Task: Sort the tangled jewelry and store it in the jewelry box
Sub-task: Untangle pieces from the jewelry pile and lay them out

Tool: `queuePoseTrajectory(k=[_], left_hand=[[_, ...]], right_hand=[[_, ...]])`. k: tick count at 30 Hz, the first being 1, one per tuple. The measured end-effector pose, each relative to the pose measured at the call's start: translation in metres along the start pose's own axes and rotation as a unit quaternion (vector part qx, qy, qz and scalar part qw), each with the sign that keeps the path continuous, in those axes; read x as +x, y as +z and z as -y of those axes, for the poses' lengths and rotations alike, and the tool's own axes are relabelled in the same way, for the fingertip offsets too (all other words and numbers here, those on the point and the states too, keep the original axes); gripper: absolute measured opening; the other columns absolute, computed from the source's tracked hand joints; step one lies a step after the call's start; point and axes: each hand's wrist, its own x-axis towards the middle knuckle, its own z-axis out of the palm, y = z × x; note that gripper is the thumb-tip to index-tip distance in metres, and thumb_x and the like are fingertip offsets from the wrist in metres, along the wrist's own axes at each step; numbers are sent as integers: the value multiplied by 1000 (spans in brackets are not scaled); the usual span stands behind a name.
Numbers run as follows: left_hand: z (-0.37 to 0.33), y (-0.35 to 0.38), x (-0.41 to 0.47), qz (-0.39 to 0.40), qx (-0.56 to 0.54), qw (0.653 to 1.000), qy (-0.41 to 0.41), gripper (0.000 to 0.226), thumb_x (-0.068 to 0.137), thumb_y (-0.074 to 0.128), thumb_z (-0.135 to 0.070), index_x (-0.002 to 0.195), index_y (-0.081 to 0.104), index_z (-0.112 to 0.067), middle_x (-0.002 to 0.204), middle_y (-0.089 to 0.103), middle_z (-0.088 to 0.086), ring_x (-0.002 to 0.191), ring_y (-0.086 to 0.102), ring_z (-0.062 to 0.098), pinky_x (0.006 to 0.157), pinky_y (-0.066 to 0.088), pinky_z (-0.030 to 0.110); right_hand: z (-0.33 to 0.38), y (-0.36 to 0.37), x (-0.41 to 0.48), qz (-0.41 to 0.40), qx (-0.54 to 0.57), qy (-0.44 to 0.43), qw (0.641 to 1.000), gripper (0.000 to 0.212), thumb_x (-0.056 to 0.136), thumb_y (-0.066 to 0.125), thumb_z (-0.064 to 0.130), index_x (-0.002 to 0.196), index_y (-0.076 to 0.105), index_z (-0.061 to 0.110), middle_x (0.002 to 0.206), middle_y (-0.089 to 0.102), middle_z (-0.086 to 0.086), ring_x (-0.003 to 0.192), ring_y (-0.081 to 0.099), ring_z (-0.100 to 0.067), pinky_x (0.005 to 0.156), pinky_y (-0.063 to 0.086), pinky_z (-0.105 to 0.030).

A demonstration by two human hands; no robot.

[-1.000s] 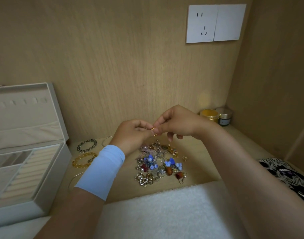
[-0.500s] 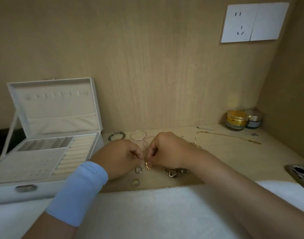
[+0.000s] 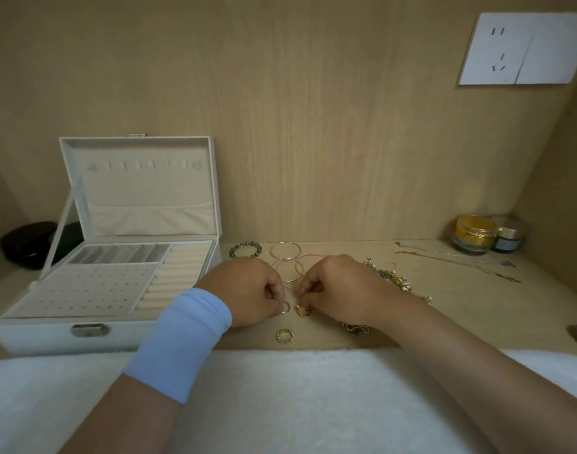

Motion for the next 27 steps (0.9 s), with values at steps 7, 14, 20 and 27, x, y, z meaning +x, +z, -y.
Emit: queuePoseTrajectory(k=[7, 14, 20, 27], left_hand=[[-7, 4, -3, 40, 11, 999, 20, 28, 68, 81, -51, 90, 71, -37, 85, 55, -22, 78, 52, -3, 73, 41, 19], [-5, 3, -5, 24, 6, 1000, 10, 29, 69, 82, -48, 92, 71, -35, 91, 57, -20, 86, 52, -1, 79, 45, 21], [-2, 3, -5, 33, 33, 999, 9, 48, 71, 78, -56, 115, 66, -39, 106, 52, -23, 105, 46, 3, 98, 42, 26], [0, 0, -6, 34, 54, 998, 5, 47, 71, 77, -58, 112, 67, -39, 100, 54, -22, 98, 52, 3, 88, 41, 20]], right_hand=[[4, -1, -4, 24, -18, -31, 999, 20, 89, 61, 24, 95, 79, 31, 88, 74, 12, 82, 61, -6, 82, 53, -30], [-4, -15, 0, 7, 16, -23, 1000, 15, 90, 65, 29, 95, 79, 29, 93, 75, 13, 78, 63, 4, 80, 56, -29], [-19, -39, 0, -22, 50, -6, 998, 13, 92, 69, 28, 100, 80, 25, 86, 65, 23, 84, 61, 5, 77, 47, -15], [7, -11, -7, 54, -30, -47, 997, 29, 81, 75, 49, 105, 75, 32, 85, 64, 20, 90, 60, -4, 75, 43, -22]])
